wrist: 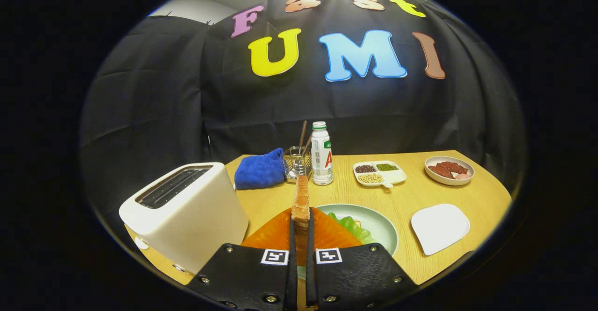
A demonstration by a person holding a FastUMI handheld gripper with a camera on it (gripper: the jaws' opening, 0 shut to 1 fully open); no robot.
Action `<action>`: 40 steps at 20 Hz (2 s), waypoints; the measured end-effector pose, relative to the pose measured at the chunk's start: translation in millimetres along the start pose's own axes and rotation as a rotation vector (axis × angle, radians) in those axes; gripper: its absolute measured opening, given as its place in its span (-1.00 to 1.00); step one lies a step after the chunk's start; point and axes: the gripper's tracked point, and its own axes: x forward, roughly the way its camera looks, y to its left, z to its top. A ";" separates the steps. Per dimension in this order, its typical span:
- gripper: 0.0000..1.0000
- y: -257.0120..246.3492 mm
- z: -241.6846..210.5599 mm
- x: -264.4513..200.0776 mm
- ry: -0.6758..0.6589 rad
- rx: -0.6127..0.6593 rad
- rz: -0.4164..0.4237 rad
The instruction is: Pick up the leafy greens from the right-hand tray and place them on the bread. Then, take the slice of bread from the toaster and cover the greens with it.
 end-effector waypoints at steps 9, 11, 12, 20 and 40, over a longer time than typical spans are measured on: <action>-0.78 -37.0 -11.0 -2.7 0.023 -0.053 -0.070; -0.74 -39.8 -13.6 -2.1 0.026 -0.060 -0.065; -0.72 -41.5 -14.8 -1.1 0.028 -0.061 -0.063; -0.34 -70.1 -27.7 1.5 0.078 -0.017 -0.077; -0.09 -142.5 14.1 -41.1 -0.054 -0.027 -0.135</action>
